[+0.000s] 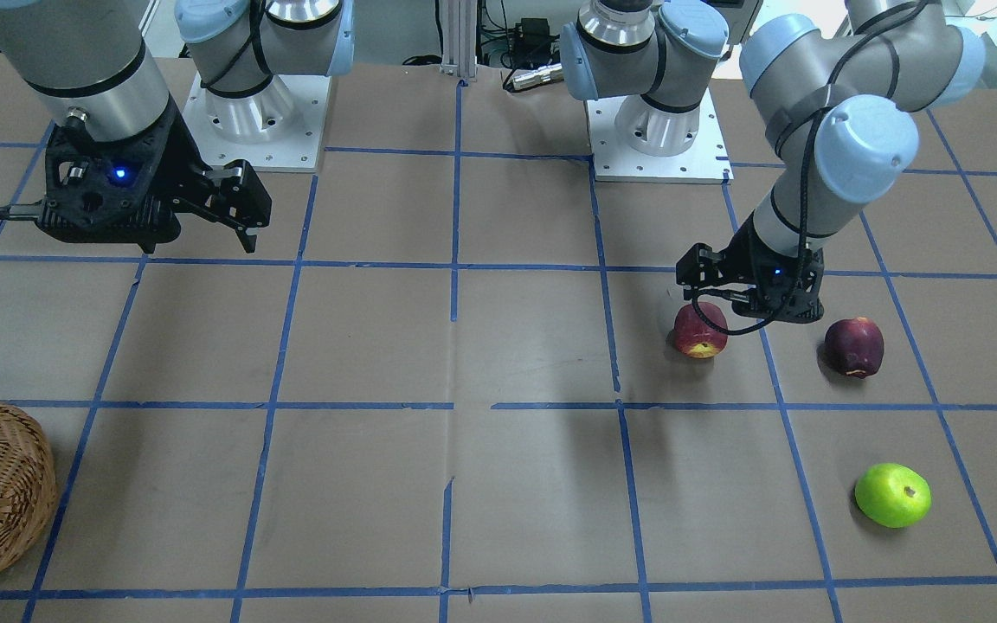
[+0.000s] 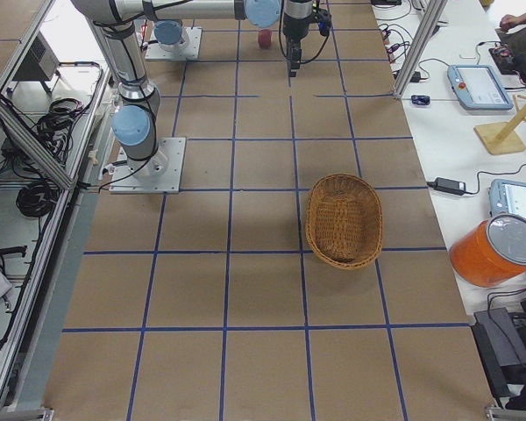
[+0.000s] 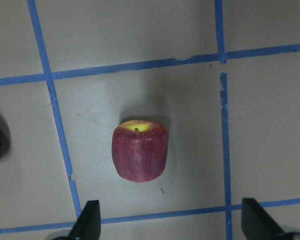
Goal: Put all apples into basket
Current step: 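Close the left gripper on the bright red apple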
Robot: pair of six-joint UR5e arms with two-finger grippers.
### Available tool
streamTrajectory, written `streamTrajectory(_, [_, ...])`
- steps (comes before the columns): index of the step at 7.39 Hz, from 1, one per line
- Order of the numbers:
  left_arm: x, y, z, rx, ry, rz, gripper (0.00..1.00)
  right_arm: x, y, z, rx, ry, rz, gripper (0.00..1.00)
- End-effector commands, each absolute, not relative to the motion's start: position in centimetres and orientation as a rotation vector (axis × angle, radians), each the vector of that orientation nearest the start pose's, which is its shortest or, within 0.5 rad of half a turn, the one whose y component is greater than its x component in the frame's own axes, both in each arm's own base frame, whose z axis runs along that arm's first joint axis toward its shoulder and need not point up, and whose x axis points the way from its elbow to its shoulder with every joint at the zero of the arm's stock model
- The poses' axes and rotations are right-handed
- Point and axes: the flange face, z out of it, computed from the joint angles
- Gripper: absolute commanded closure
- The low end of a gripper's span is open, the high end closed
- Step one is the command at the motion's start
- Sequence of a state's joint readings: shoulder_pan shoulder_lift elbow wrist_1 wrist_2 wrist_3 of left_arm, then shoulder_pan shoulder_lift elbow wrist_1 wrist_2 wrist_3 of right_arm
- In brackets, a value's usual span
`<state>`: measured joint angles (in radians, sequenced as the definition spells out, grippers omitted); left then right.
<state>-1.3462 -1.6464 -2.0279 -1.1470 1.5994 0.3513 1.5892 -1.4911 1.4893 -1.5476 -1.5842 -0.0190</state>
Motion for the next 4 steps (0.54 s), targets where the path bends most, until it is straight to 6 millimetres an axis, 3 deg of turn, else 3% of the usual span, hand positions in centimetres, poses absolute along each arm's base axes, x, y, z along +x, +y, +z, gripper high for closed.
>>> streamTrajectory(1, [-2.0,-46.4,21.1,0.208,3.127,0.212,0.00,14.2,-52.1,48.5,-0.061,3.153,0.031,0.00])
streamTrajectory(4, [-1.8,-47.2,18.2,0.213,3.127,0.212,0.00,14.2,-52.1,48.5,-0.061,3.153,0.029,0.00])
